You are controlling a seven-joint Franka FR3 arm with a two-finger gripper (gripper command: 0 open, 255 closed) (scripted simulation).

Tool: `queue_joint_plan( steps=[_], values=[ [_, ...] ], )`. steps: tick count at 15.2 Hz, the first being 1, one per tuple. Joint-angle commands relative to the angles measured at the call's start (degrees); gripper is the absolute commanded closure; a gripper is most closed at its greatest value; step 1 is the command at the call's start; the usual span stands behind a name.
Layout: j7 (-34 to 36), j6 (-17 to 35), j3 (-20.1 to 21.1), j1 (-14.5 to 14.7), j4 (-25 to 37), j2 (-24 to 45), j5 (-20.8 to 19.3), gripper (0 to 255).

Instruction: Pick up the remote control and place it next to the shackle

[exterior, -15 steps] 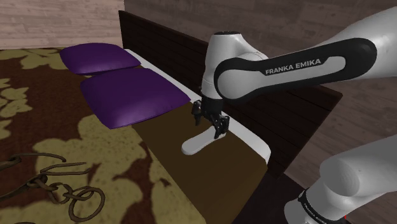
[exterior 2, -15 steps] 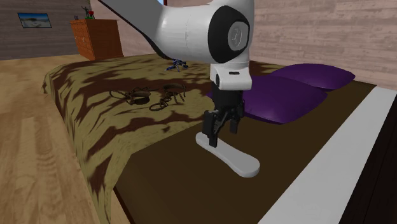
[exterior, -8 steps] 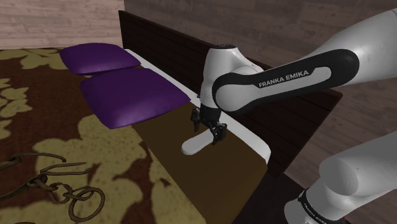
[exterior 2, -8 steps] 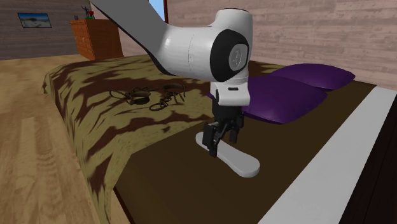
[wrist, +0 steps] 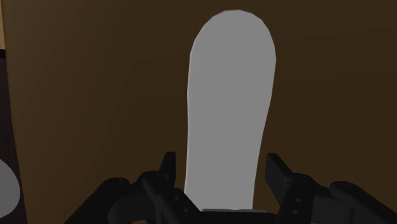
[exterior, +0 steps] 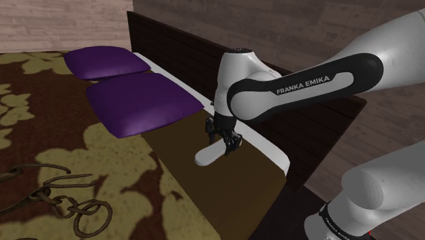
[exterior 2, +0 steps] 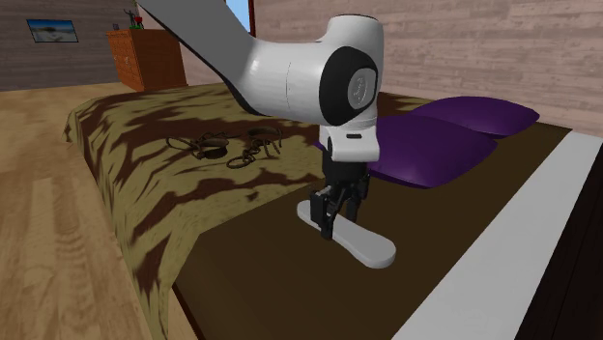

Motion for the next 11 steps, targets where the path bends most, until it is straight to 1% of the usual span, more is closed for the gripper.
queue_joint_plan(
  steps=[1, 8, 11],
  values=[
    [0.0, 0.0, 0.0, 0.0, 0.0, 0.0, 0.0, 255],
    [0.0, 0.0, 0.0, 0.0, 0.0, 0.0, 0.0, 255],
    [-0.7, -2.6, -1.1, 0.5, 1.3, -1.6, 0.8, 255]
  ],
)
